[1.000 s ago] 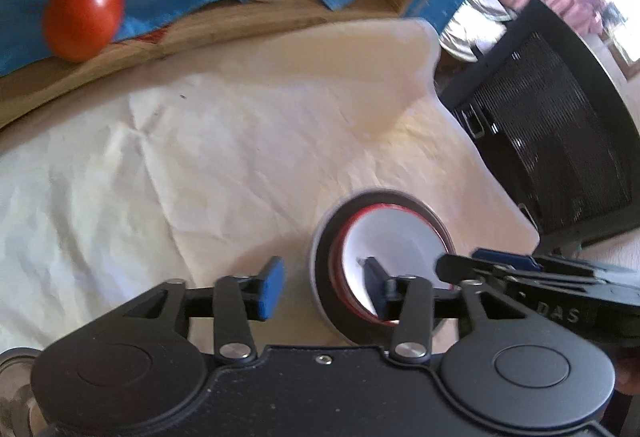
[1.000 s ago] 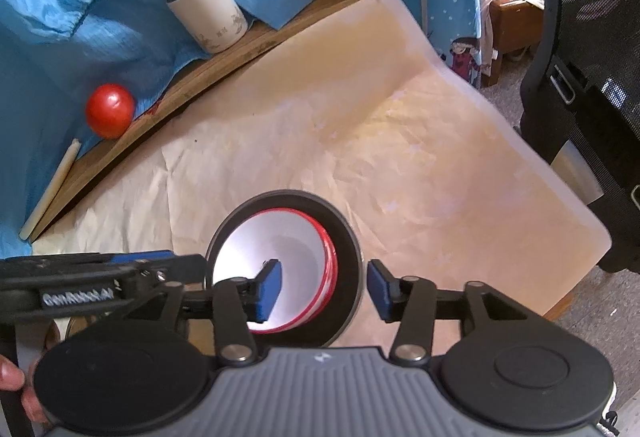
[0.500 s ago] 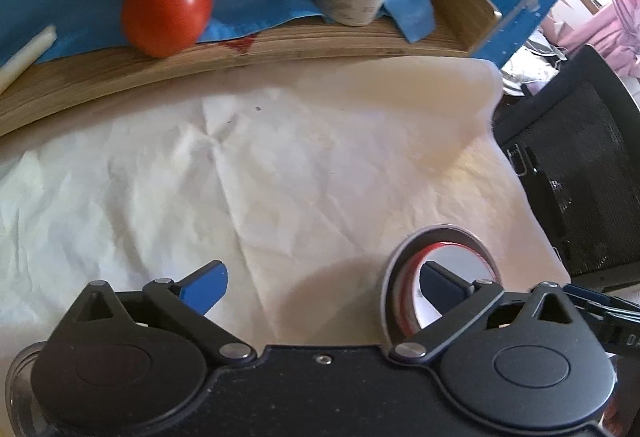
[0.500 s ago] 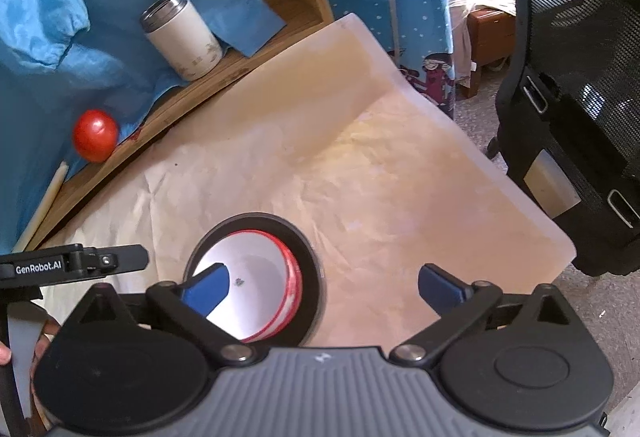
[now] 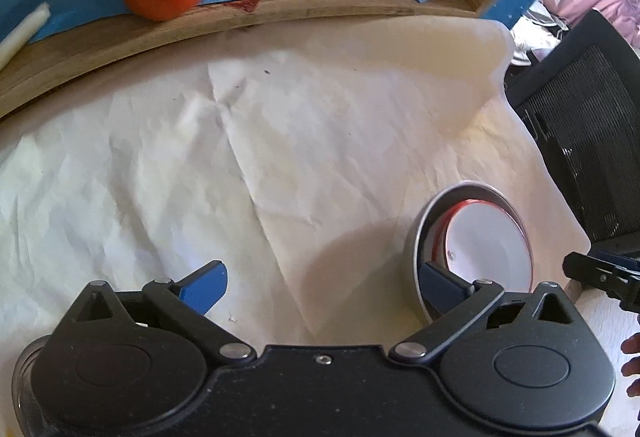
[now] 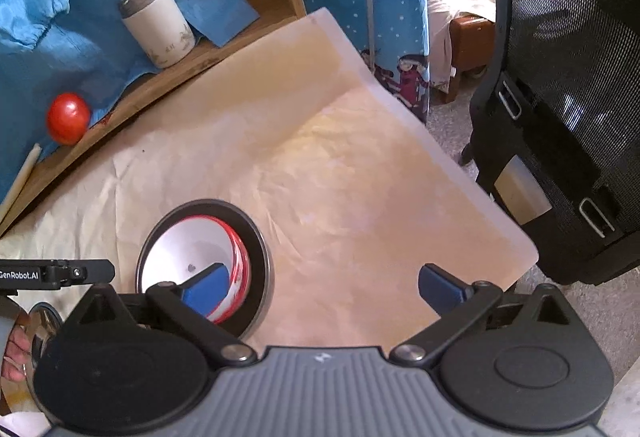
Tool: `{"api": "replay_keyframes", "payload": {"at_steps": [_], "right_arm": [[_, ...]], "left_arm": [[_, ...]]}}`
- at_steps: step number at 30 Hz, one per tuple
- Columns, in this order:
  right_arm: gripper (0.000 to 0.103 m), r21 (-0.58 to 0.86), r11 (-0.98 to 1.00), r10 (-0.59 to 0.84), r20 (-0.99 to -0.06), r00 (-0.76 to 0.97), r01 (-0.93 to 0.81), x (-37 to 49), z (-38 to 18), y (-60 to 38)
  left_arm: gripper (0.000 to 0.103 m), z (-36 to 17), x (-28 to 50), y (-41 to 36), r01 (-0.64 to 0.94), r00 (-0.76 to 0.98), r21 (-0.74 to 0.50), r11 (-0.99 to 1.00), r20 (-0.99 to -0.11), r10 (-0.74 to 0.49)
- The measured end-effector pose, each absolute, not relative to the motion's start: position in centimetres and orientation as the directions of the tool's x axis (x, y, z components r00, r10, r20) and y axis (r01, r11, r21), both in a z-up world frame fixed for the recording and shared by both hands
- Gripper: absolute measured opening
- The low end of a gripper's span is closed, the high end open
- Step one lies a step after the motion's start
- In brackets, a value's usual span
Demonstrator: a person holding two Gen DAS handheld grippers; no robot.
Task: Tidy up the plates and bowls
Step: 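Move both tools to the steel bowl rim and close on it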
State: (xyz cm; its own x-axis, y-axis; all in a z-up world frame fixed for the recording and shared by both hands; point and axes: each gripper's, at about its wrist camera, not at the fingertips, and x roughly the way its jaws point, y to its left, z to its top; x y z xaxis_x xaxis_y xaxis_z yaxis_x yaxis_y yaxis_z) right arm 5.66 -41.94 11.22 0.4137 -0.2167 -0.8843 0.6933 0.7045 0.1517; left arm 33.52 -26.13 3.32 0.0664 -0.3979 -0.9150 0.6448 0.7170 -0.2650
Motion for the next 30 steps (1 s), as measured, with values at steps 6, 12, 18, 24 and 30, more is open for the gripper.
{"api": "replay_keyframes", "payload": {"at_steps": [6,12,18,24,30], "right_arm": [[0.103,0.137,0.704,-0.204,-0.901,0.383,0.697,5.7,10.2,-42.0],[0.103,0.138,0.706,-0.184,-0.911,0.368,0.694,5.7,9.4,-41.8],[0.103,0.080,0.733,-0.212,-0.916,0.339,0.675,6.3,8.8,-41.4],[0.103,0.071,0.743,-0.216,-0.916,0.339,0.666,6.9,8.6,-41.5],[0.103,0.059,0.746,-0.209,-0.925,0.317,0.663,7.4,8.0,-41.7]], "left_arm": [[0.102,3.1,33.2,-26.7,0.669,0.054,-0.251,0.700,-0.922,-0.382],[0.102,2.5,32.6,-27.4,0.695,0.028,-0.248,0.675,-0.928,-0.370],[0.100,2.0,32.2,-28.0,0.726,0.046,-0.207,0.655,-0.937,-0.347],[0.099,1.7,32.2,-28.3,0.737,0.038,-0.215,0.641,-0.934,-0.356],[0.095,1.2,32.2,-29.0,0.745,0.032,-0.211,0.632,-0.936,-0.351]]}}
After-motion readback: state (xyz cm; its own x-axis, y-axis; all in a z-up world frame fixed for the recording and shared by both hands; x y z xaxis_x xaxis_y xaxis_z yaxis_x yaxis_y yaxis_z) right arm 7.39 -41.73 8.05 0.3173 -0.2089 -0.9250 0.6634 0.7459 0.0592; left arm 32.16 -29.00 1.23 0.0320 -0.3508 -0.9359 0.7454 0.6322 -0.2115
